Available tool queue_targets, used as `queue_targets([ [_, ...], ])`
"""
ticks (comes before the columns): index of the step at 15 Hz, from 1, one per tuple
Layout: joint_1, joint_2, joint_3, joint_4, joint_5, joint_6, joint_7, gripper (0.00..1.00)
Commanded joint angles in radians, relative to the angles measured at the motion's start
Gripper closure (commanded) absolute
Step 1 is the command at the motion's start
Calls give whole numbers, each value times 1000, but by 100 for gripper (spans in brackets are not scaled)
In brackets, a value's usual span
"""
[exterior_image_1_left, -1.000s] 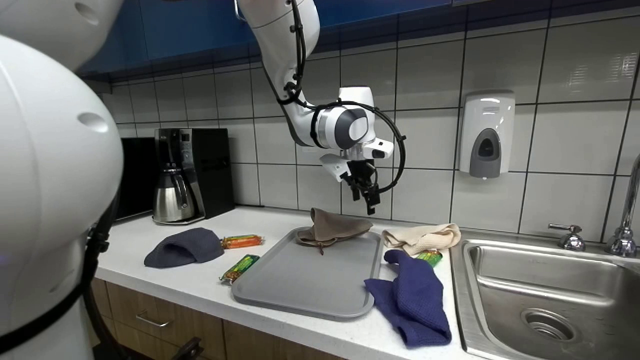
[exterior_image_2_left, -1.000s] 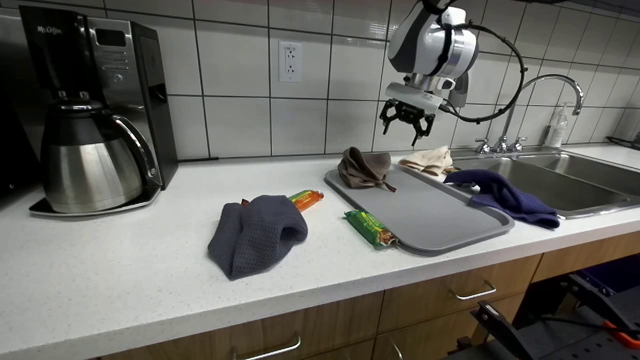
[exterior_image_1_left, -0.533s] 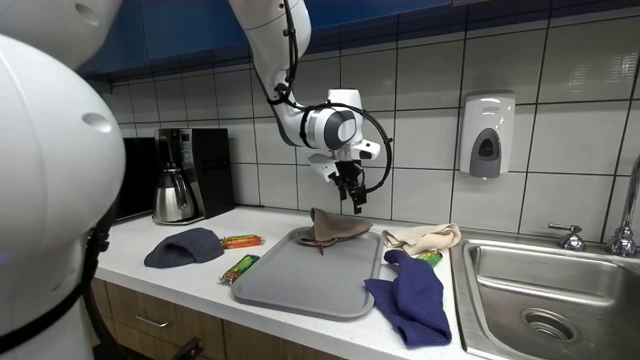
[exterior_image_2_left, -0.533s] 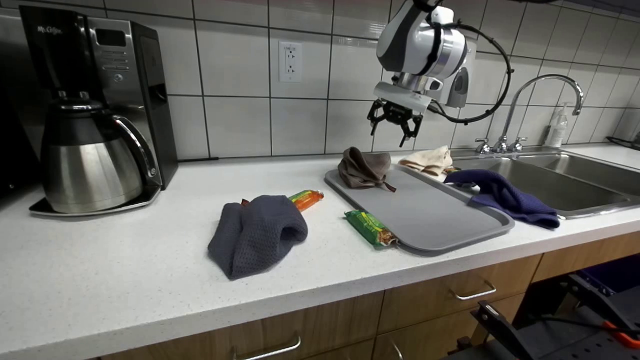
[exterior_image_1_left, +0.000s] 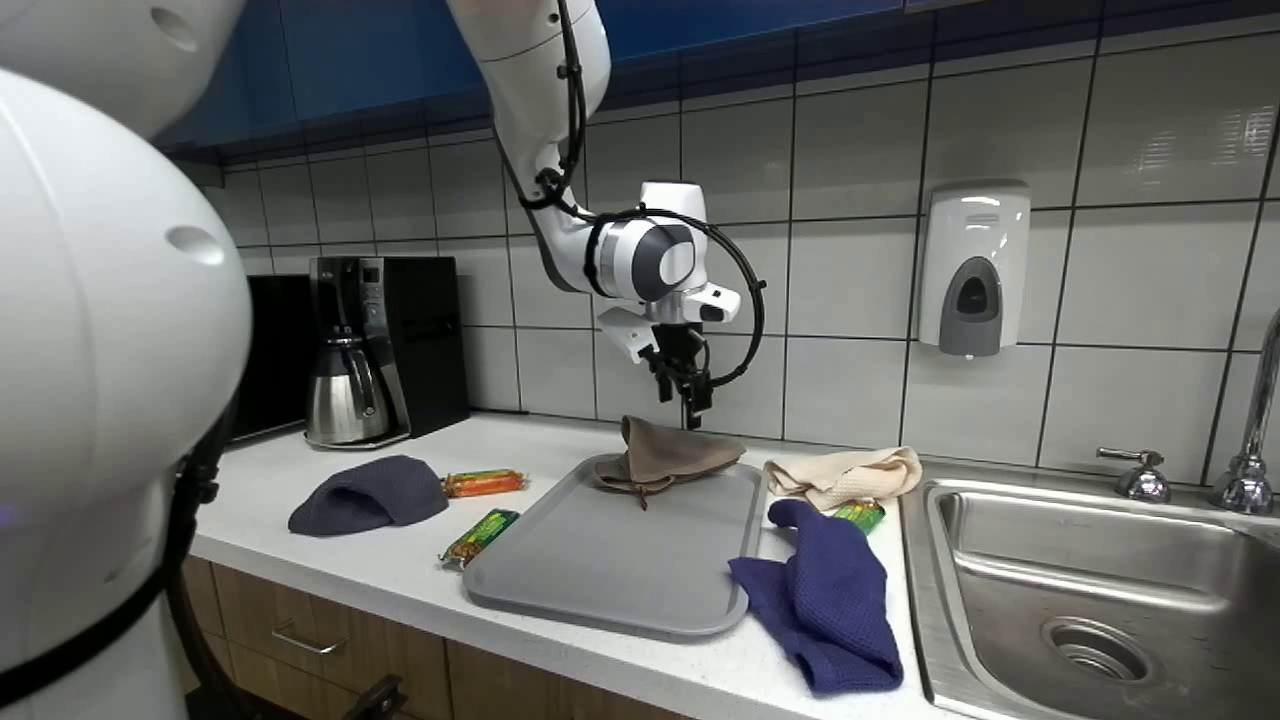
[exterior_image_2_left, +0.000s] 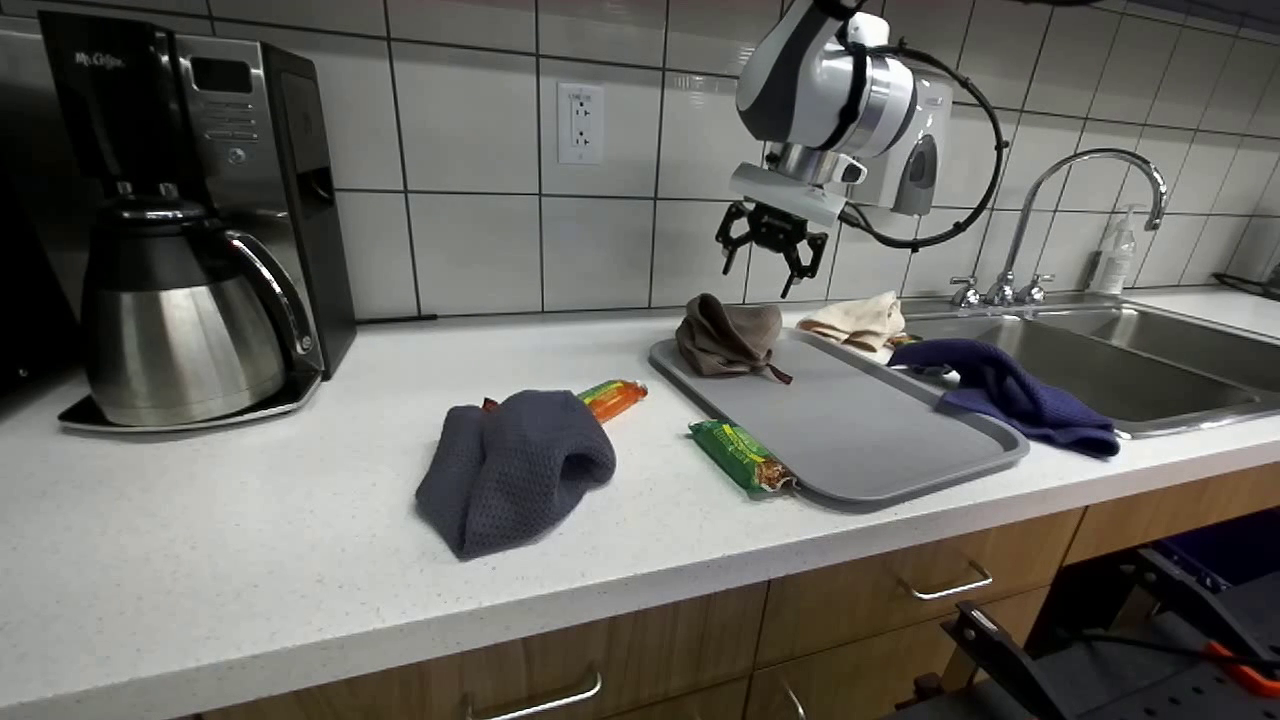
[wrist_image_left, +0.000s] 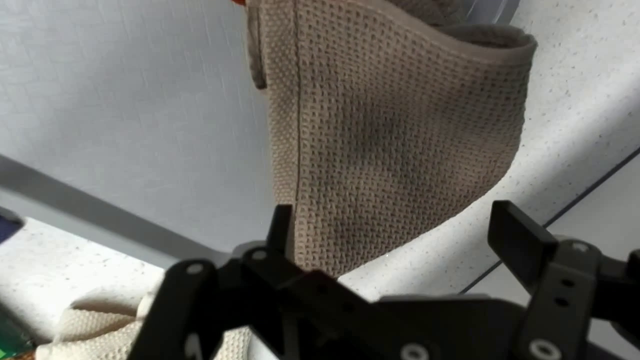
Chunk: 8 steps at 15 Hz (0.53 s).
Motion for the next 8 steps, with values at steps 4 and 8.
queue_targets([
  [4, 4, 6, 35, 36, -1, -44, -20, 0],
  [8, 5, 30, 58, 64, 3, -57, -35, 0],
])
